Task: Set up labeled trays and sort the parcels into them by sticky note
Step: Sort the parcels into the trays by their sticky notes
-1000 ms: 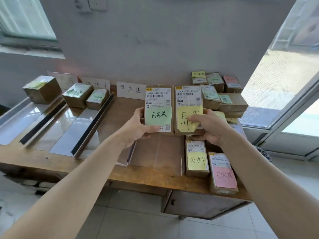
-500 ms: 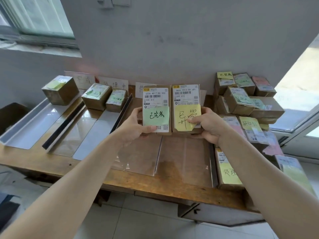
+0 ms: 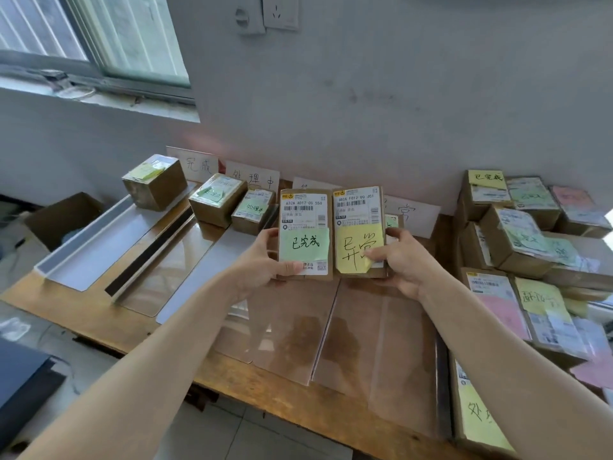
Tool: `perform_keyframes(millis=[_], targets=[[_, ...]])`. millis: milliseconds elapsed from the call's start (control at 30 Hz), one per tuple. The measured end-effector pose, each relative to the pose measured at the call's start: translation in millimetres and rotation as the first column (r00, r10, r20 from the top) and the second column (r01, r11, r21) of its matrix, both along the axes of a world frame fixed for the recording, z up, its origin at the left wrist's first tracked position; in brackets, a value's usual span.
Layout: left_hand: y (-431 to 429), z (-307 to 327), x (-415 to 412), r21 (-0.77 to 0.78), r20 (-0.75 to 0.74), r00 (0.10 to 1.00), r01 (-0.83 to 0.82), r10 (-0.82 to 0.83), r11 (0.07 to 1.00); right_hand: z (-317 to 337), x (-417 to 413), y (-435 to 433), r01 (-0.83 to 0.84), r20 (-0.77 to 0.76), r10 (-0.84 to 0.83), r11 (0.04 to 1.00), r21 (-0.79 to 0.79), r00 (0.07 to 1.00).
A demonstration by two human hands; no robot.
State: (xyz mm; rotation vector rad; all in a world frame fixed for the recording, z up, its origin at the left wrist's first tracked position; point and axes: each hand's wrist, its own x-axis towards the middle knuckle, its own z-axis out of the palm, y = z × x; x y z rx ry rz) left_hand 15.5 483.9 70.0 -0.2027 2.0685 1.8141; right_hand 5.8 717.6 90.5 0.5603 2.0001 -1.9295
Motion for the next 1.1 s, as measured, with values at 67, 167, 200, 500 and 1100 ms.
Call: perform_keyframes(millis=[67, 167, 200, 500, 1100], targets=[[-4, -5, -4, -0.001, 0.021, 1.0, -0.011, 0.011, 1.0, -4, -6, -4, -0.015, 0.031, 0.015, 1.0, 0.0, 0.999], [-11, -10, -9, -0.012, 0.034, 0.999, -0.015, 0.015, 1.0, -7, -13, -12, -0.033, 0.062, 0.032, 0.999, 0.008, 0.998], [-13, -11, -12, -0.012, 0.034, 0.999, -0.014, 0.014, 1.0, -7, -16, -14, -0.035, 0.066, 0.034, 0.999, 0.013, 0.997], [-9, -8, -57, -0.008, 0.028, 0.988, 0.153, -0.153, 0.988, 3, -28, -5, 0.147, 0.023, -0.147, 0.989, 0.004, 0.989], [-84, 4, -91, -0.021, -0.023, 0.981, 0.194, -0.195, 0.981, -3, -40, -69, 0.247, 0.002, -0.247, 0.969, -0.026, 0.969]])
